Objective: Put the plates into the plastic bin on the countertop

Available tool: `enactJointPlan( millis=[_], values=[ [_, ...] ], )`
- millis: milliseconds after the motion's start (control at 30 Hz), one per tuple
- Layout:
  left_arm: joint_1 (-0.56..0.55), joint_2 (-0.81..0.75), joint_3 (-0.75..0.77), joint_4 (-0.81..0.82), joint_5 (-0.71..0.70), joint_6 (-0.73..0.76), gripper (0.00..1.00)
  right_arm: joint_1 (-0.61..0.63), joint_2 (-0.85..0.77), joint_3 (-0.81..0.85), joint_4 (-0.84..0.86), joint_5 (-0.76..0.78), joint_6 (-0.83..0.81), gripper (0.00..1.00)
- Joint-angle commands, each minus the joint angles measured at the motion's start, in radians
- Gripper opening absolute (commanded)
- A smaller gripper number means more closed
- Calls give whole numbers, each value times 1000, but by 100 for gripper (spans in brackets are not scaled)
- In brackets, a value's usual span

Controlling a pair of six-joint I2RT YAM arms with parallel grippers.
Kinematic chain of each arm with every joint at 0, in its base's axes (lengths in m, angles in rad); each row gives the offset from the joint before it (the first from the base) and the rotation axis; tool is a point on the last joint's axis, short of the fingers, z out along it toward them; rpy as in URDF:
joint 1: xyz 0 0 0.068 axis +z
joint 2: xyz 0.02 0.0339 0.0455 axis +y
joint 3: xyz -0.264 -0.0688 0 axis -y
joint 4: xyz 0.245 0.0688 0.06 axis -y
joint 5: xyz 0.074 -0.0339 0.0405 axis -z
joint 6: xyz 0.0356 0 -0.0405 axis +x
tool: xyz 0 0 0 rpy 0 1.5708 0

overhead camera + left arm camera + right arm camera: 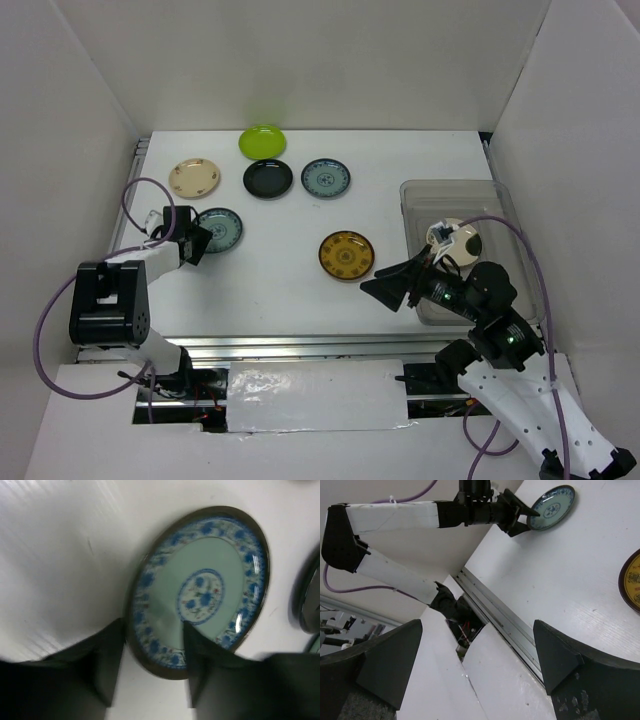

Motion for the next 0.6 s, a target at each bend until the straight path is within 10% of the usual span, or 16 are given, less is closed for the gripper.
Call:
enactJointPlan(
  millis=[0,200,567],
  values=[
    [5,42,-38,-12,-30,-35,53,10,-44,51,-73,41,4,100],
    [8,31,-58,2,-38,-49,0,13,-67,100,-106,75,10,100],
    [-167,-389,17,-288,-15,187,0,42,378,144,45,247,-27,100]
  ],
)
